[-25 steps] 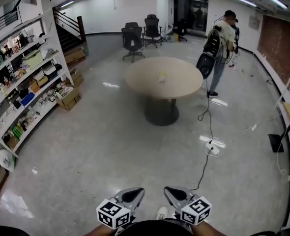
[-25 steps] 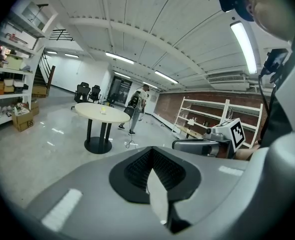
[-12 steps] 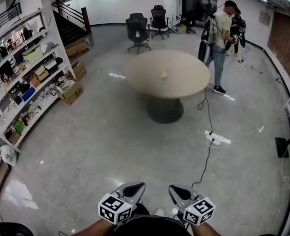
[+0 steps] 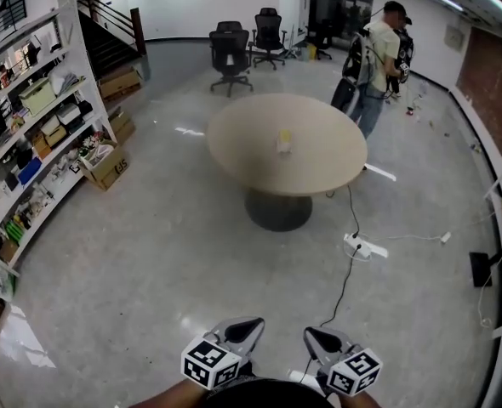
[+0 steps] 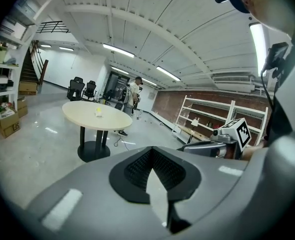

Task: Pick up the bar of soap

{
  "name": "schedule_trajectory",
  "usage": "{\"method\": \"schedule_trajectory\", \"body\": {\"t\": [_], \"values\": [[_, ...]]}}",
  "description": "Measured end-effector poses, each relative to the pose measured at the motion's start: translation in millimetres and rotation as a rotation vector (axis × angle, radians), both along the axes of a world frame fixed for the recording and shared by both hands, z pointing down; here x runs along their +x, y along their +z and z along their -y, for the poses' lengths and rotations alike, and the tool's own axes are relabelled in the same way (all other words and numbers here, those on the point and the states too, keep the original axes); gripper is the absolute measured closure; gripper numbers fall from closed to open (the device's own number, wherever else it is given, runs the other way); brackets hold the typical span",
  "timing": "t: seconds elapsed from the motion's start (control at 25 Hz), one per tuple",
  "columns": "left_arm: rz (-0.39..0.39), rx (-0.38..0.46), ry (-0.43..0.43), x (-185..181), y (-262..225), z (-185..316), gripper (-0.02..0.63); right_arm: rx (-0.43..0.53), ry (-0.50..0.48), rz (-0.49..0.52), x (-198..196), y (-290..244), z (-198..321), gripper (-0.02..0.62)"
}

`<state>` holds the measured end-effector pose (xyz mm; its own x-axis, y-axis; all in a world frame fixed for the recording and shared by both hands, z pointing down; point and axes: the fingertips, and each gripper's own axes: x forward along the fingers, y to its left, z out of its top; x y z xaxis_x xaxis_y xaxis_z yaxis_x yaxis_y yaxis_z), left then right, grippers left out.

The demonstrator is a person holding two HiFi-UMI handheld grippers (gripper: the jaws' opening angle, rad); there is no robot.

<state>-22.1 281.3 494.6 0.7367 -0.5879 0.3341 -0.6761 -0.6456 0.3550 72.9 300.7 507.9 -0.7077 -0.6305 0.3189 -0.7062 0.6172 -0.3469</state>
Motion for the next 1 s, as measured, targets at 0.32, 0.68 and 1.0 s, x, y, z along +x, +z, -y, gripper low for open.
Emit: {"method": "schedule_trajectory", "body": {"t": [0.32,0.68,1.0], "values": [[-0.044,0.037,0.080,-55,-12,118,0.600,0.042,0.088,-0.041,-49,-20,135,0.591],[-0.042,-0.003,0.045,-85,-2,199,0.600,0.018,0.075,-0.037,-74,-16,209,0.591],[-0.012,-0.013,-0.026,-66,-2,275,0.600,0.038,0.009,0.002,-58,-19,297,0.591]]}}
